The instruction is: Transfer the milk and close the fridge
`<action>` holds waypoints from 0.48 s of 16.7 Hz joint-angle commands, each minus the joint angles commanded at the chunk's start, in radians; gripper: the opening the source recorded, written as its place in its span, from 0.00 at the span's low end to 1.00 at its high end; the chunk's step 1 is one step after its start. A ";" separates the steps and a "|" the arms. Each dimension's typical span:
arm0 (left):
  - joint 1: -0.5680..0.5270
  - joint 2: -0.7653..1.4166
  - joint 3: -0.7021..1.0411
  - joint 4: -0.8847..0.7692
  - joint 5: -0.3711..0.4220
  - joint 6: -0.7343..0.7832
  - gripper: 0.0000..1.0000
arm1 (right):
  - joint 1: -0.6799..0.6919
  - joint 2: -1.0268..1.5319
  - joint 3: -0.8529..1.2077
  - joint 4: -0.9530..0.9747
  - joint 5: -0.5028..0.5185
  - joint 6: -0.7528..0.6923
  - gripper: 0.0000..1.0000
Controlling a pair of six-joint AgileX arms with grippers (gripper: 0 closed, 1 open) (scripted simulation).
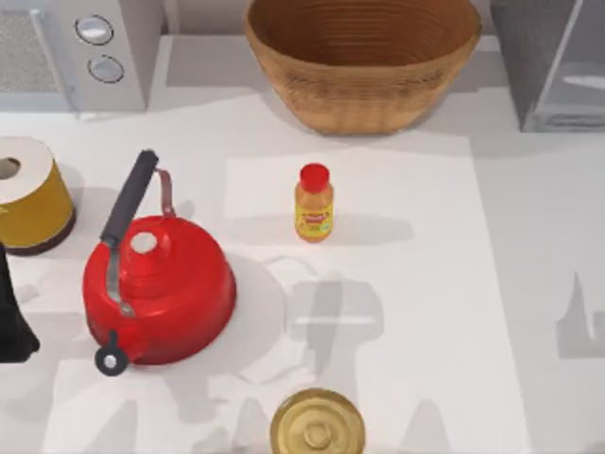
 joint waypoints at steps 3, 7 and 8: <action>0.000 0.000 0.000 0.000 0.000 0.000 1.00 | 0.004 -0.012 -0.011 -0.001 0.000 -0.001 1.00; 0.000 0.000 0.000 0.000 0.000 0.000 1.00 | 0.000 -0.009 -0.008 -0.002 -0.001 -0.001 1.00; 0.000 0.000 0.000 0.000 0.000 0.000 1.00 | 0.002 -0.013 -0.005 -0.013 -0.002 -0.002 1.00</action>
